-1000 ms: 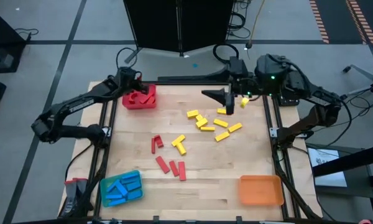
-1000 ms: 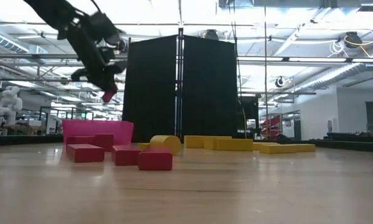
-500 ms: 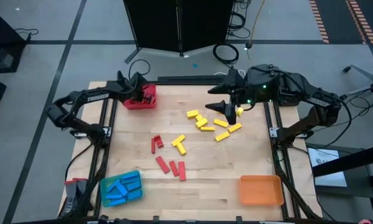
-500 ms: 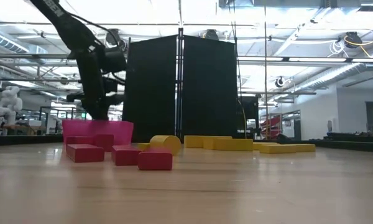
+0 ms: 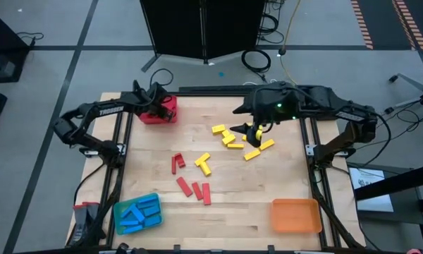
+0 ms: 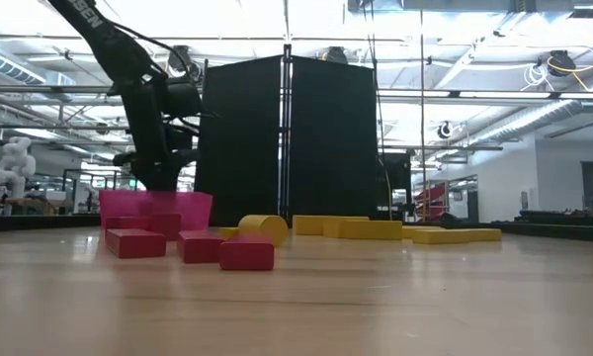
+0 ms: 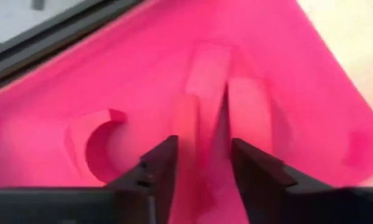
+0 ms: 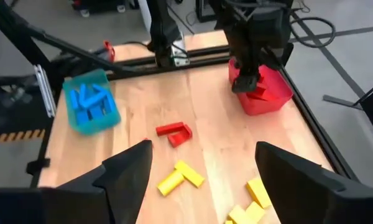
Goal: Sort blocks
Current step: Put the red block into the red bin
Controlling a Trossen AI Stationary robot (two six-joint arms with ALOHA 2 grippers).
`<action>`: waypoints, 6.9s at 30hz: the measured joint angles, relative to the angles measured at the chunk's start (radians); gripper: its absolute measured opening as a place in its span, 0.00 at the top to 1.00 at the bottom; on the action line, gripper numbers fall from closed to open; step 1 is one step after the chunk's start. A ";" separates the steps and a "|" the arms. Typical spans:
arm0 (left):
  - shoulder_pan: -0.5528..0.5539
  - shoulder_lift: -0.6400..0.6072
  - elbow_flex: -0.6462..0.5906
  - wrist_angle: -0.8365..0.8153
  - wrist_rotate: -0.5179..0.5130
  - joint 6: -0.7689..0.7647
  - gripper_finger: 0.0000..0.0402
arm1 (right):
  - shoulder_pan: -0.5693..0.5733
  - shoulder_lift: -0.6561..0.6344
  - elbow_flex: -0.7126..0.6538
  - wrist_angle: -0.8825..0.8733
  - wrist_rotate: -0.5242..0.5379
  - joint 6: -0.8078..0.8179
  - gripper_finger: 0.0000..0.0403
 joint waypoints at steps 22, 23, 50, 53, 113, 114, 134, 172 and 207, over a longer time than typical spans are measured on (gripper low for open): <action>-0.047 -0.552 0.227 -0.036 0.311 -0.118 0.39 | 0.090 0.445 0.000 0.018 -0.112 0.212 0.27; -0.051 -0.581 0.236 -0.036 0.311 -0.126 0.39 | 0.097 0.484 0.000 0.019 -0.111 0.249 0.27; -0.059 -0.745 0.250 -0.048 0.307 -0.125 0.39 | 0.166 0.741 -0.007 0.122 -0.131 0.659 0.27; -0.059 -0.745 0.250 -0.048 0.308 -0.124 0.39 | 0.203 0.661 0.004 0.172 -0.075 0.456 0.27; -0.060 -0.743 0.249 -0.214 0.315 -0.017 0.39 | 0.297 0.830 0.001 0.332 -0.156 -0.353 0.27; -0.060 -0.743 0.249 -0.214 0.311 -0.017 0.39 | 0.293 0.835 0.001 0.331 -0.155 -0.351 0.27; -0.060 -0.743 0.249 -0.211 0.300 0.034 0.39 | 0.242 0.868 0.004 -0.132 -0.183 -0.198 0.27; -0.060 -0.742 0.249 -0.212 0.298 0.034 0.39 | 0.222 0.873 -0.026 -0.023 -0.104 -0.579 0.47; -0.109 -0.730 0.220 0.051 0.551 0.027 0.39 | 0.005 0.472 0.343 0.508 0.057 -0.301 0.74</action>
